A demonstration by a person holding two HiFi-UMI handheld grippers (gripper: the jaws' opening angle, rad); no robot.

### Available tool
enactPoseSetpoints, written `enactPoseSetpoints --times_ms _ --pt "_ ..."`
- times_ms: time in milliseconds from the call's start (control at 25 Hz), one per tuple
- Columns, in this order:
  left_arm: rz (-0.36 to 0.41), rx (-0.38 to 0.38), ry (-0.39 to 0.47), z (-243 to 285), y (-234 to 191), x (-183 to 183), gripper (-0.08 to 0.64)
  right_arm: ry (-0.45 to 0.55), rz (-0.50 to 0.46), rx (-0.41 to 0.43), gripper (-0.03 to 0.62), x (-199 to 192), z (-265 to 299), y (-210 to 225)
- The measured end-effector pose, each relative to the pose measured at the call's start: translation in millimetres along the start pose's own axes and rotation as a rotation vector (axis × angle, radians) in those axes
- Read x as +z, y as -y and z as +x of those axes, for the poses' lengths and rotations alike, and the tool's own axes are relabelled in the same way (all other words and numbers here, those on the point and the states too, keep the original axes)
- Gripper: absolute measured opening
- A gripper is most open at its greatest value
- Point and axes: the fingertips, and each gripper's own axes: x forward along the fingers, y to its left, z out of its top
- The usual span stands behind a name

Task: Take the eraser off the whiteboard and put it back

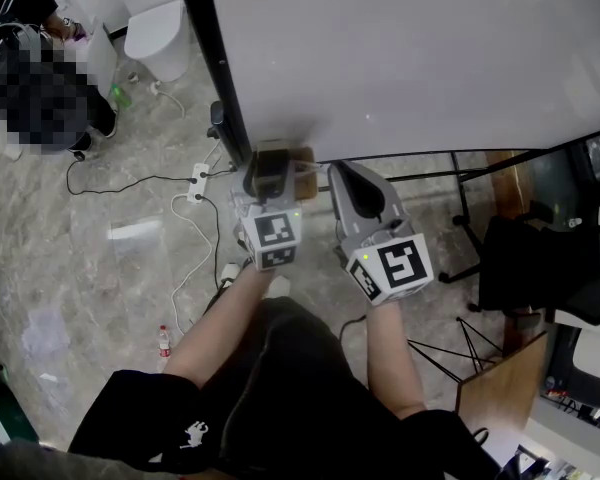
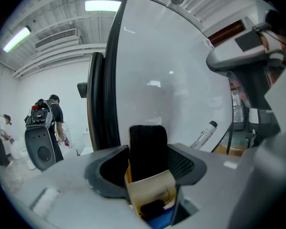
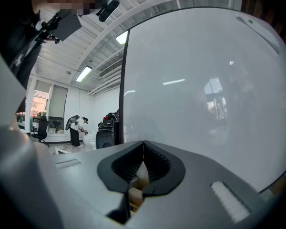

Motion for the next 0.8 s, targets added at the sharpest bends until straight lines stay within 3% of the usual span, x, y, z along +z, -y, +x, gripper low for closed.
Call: enactPoseSetpoints --times_ms 800 --pt "-0.014 -0.045 0.073 -23 -6 21 0.242 0.029 -0.005 -0.018 0.009 8 -6 -13"
